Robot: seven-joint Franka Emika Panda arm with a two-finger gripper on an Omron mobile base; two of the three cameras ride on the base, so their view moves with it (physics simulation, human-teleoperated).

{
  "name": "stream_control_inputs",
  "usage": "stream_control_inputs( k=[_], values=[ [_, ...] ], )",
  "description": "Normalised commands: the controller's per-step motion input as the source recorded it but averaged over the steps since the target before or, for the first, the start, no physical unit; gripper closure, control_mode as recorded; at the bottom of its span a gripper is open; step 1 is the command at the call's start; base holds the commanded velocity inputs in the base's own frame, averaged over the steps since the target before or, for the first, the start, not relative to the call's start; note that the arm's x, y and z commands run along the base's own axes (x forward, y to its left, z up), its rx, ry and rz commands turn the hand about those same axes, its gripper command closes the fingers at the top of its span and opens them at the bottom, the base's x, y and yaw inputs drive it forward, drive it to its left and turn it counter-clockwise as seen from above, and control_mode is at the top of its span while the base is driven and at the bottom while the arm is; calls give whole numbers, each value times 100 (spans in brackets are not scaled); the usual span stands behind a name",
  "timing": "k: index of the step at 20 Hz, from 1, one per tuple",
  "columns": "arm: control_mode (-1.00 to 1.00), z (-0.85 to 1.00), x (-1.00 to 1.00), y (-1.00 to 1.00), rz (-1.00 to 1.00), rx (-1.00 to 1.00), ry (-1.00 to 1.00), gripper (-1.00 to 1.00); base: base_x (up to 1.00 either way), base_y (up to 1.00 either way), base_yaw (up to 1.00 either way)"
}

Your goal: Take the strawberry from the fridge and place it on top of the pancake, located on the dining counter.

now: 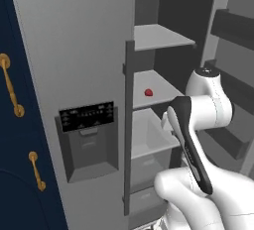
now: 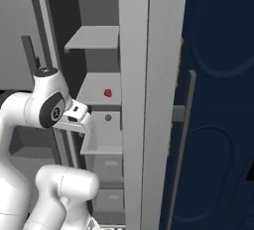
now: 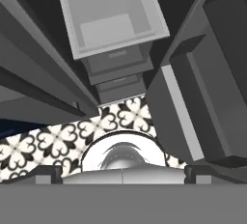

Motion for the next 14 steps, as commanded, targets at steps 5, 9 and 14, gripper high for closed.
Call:
stream_control_inputs(
  k=[5, 9, 14],
  values=[
    [100, 0, 0, 0, 0, 0, 0, -100, 34, -8, 3],
    [100, 0, 0, 0, 0, 0, 0, -100, 42, -4, 3],
    [100, 0, 0, 0, 0, 0, 0, -100, 40, -7, 4]
  ],
)
